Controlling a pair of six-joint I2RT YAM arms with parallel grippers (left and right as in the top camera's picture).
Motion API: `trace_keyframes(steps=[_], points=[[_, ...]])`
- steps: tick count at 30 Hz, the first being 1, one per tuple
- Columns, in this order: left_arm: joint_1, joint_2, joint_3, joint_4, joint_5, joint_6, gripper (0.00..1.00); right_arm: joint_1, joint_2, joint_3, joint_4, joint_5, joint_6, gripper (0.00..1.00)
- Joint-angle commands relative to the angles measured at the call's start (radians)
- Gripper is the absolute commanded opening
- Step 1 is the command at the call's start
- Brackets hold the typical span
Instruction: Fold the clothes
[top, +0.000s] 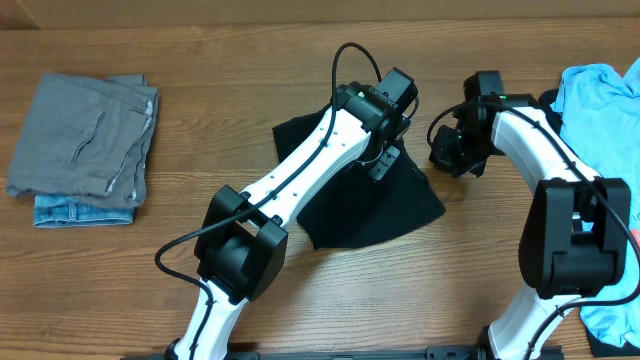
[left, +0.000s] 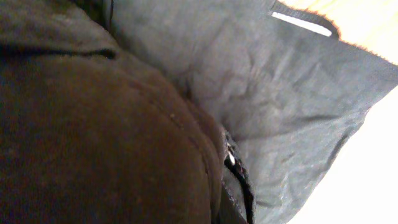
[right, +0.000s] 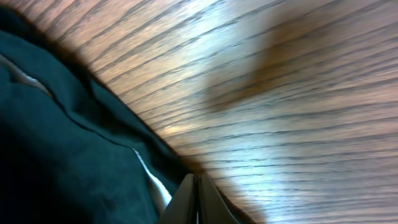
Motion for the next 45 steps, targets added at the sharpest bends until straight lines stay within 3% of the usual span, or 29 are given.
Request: trace_keyframes(steps=[1, 2, 3, 8, 16, 23, 28, 29, 32, 36, 39, 45], points=[[-0.007, -0.003, 0.0, 0.037, 0.074, -0.047, 0.66, -0.01, -0.025, 0.019, -0.002, 0.01, -0.01, 0.04], [-0.007, -0.003, 0.0, 0.043, 0.105, -0.046, 0.9, -0.01, -0.025, 0.019, -0.002, 0.01, -0.01, 0.04], [-0.007, -0.003, 0.0, 0.054, 0.154, -0.042, 1.0, -0.01, -0.025, 0.019, -0.001, 0.01, -0.011, 0.04], [0.002, -0.004, 0.028, 0.103, 0.388, -0.008, 1.0, -0.01, -0.025, 0.019, -0.008, 0.01, -0.019, 0.04], [0.114, -0.038, 0.138, 0.071, 0.396, -0.159, 1.0, -0.029, -0.058, 0.052, -0.021, 0.01, -0.087, 0.04], [0.243, -0.051, 0.15, 0.066, 0.367, -0.193, 1.0, -0.068, -0.219, 0.179, -0.122, -0.11, -0.116, 0.04], [0.274, -0.02, 0.135, 0.083, 0.324, -0.182, 0.73, -0.046, -0.242, 0.175, -0.159, -0.335, -0.229, 0.04], [0.274, -0.007, 0.135, 0.088, 0.324, -0.176, 0.64, -0.034, -0.24, 0.17, -0.159, -0.38, -0.256, 0.04], [0.273, 0.026, 0.135, 0.1, 0.326, -0.174, 0.4, 0.006, -0.239, 0.159, -0.141, -0.399, -0.269, 0.04], [0.273, 0.06, 0.135, 0.11, 0.333, -0.174, 0.19, 0.086, -0.239, 0.137, -0.085, -0.398, -0.269, 0.04], [0.272, 0.09, 0.135, 0.119, 0.365, -0.172, 0.11, 0.139, -0.233, 0.127, -0.042, -0.389, -0.269, 0.04], [0.272, 0.137, 0.135, 0.123, 0.381, -0.161, 0.09, 0.213, -0.198, 0.108, 0.03, -0.323, -0.209, 0.04]])
